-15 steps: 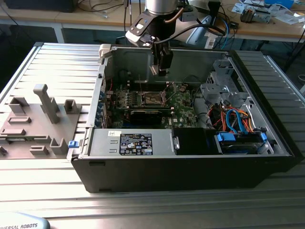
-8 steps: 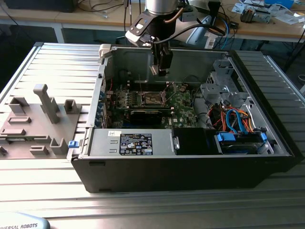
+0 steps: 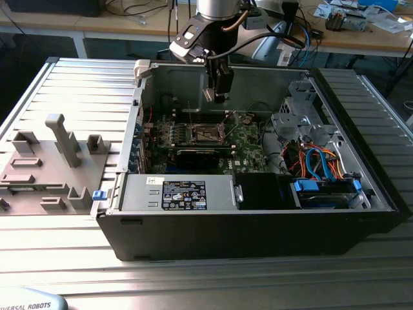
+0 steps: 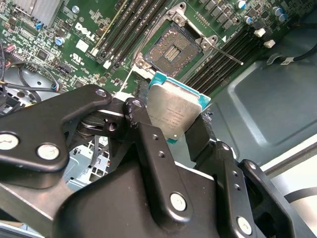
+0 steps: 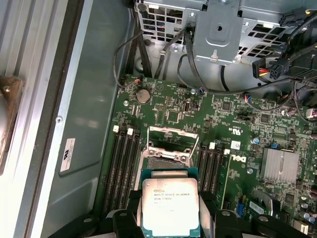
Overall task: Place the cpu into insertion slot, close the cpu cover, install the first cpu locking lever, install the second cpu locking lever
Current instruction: 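Place the cpu into insertion slot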
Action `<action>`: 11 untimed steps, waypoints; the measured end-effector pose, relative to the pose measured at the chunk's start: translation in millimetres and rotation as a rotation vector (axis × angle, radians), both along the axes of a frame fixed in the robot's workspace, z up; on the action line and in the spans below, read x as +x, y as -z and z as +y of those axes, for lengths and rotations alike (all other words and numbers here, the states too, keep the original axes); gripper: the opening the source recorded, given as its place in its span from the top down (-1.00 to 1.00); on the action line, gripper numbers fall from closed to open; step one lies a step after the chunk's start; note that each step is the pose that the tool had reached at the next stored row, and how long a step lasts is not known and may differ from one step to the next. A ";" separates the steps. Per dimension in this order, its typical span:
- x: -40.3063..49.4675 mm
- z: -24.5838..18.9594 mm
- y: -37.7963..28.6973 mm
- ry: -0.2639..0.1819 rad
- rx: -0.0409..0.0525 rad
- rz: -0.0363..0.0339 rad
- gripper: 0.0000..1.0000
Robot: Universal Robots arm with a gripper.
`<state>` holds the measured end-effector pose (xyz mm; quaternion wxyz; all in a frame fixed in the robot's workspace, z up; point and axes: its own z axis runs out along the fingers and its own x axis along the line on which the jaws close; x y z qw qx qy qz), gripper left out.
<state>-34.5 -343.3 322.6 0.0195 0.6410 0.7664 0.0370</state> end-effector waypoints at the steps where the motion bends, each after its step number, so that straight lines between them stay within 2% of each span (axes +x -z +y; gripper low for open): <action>1: 0.0 0.0 0.0 0.001 0.0000 0.0000 -0.08; 11: 0.0 0.0 0.2 0.014 0.0000 0.0000 -0.08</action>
